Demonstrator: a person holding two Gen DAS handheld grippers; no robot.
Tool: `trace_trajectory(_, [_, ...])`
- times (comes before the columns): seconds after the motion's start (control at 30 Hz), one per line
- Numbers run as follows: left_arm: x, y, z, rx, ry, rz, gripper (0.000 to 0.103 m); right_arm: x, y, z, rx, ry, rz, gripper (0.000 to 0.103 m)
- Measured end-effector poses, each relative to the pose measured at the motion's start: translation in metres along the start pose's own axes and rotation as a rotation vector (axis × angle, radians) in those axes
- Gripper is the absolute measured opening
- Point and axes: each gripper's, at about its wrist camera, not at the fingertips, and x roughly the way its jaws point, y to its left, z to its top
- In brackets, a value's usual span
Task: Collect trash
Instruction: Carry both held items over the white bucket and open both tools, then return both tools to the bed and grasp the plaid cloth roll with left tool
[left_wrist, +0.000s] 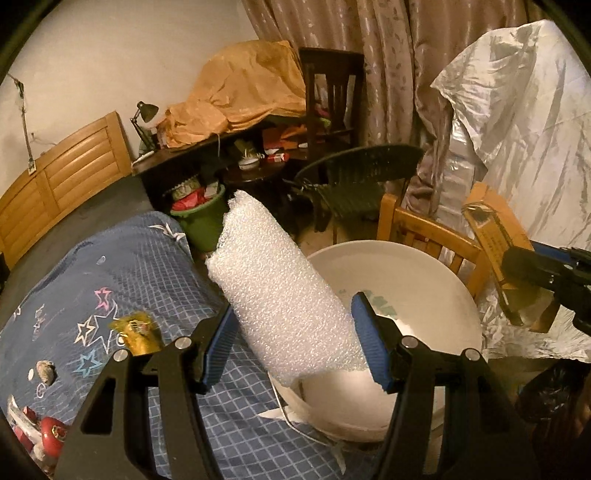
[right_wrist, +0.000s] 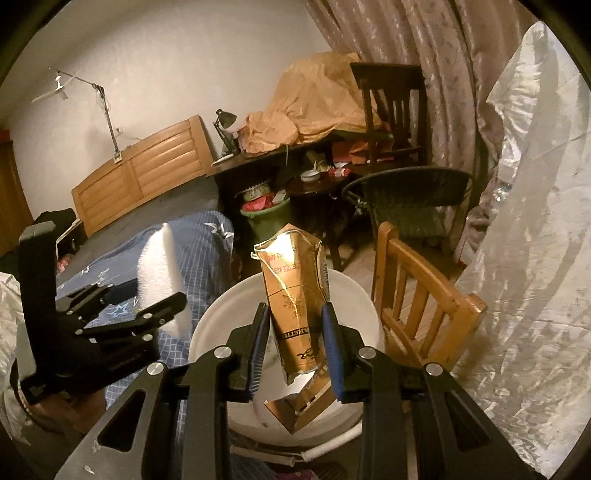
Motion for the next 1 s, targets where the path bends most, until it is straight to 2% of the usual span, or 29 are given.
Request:
trace_trajectory(0.73, [0.037,-0.014,0.001,0.020,0.057,-0.027,0.060,0.056,0.001,-0.002,0.011,0.065,0.024,0.032])
trace_trajectory(0.8, [0.040,-0.017,0.001,0.030,0.060,-0.037,0.062,0.062,0.001,-0.002,0.002,0.067,0.015,0.034])
trace_trajectory(0.83, [0.042,-0.018,0.001,0.036,0.063,-0.035,0.071,0.063,0.000,-0.002,0.004,0.063,0.003,0.043])
trace_trajectory(0.87, [0.043,-0.019,0.000,0.040,0.067,-0.031,0.076,0.063,-0.001,-0.001,0.006,0.057,0.000,0.048])
trace_trajectory(1.0, [0.045,-0.018,-0.002,0.035,0.070,-0.030,0.079,0.065,-0.005,-0.002,0.017,0.052,-0.005,0.049])
